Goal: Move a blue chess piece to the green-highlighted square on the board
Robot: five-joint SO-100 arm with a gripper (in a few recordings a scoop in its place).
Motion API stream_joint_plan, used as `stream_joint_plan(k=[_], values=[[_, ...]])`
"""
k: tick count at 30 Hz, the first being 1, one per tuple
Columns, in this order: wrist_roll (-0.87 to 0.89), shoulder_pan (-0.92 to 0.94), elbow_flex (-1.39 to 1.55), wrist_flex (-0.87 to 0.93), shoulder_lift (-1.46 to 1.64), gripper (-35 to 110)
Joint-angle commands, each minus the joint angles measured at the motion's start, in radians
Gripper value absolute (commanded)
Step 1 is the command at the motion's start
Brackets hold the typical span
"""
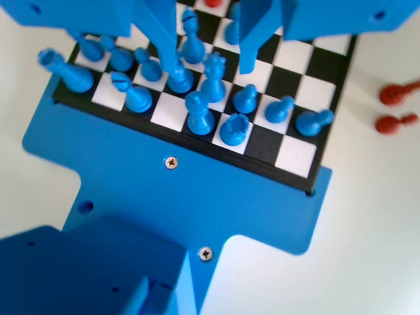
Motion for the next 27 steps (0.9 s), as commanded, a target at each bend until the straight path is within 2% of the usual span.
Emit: stream_joint_plan(k=[1,9,16,27], values=[[-0.106,-0.035,-0.009,0.011,0.032,17],[-0.494,-0.095,0.014,0.000,0.029,16],[-0.592,-0.164,0.072,-0.041,0.029,17],[-0.672,-0.152,0.175,-0.155,0.031,18]])
